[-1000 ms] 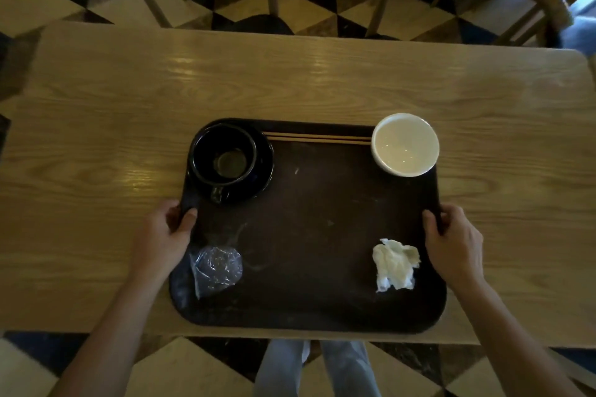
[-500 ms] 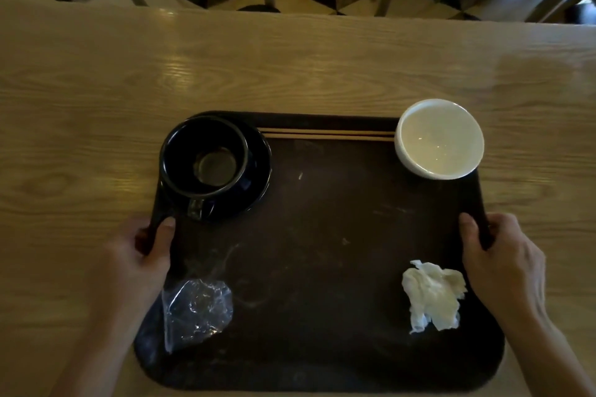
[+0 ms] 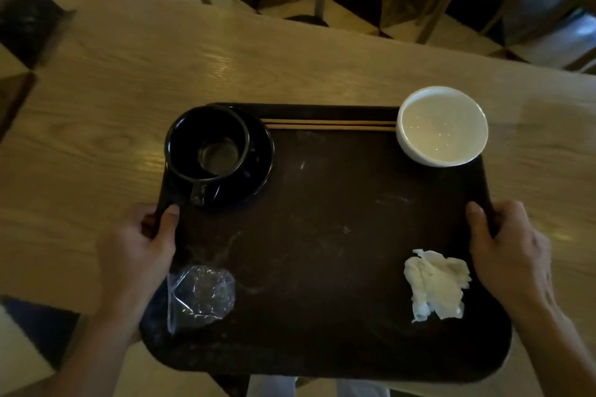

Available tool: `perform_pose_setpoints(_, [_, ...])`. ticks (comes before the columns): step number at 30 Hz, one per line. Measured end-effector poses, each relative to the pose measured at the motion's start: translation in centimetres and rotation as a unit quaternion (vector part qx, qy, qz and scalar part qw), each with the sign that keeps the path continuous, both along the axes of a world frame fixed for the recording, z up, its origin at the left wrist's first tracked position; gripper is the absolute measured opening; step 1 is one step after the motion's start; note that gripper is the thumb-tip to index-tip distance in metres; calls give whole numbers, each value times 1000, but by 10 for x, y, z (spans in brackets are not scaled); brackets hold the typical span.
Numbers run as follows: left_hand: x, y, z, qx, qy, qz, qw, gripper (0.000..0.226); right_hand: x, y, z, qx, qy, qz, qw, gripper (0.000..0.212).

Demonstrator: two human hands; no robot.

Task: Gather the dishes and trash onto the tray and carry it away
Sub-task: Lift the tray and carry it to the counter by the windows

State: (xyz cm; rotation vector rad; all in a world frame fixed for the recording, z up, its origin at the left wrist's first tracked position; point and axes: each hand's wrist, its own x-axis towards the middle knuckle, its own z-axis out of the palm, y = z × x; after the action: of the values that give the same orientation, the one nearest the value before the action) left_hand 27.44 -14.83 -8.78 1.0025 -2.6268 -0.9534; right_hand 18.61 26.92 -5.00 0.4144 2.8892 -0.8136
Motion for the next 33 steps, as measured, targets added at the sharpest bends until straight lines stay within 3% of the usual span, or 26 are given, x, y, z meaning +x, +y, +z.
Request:
perform_pose_setpoints(7, [44,2,75,11,16,62,998,19,-29,-11,71,-11,18,97,995,21])
perform_pose_setpoints(17, [106,14,195,-77,42,135,987,16,-37,-29,170,-79,-7,178,981,16])
perform_pose_setpoints(28, [234,67,228,-53,2,275,960,22,-25,-70,204,-67,-5,339,938,15])
perform_pose_setpoints(33, [304,111,240,-68,-8,368,927,23,-5,-109,205,-52,-18,420,906,17])
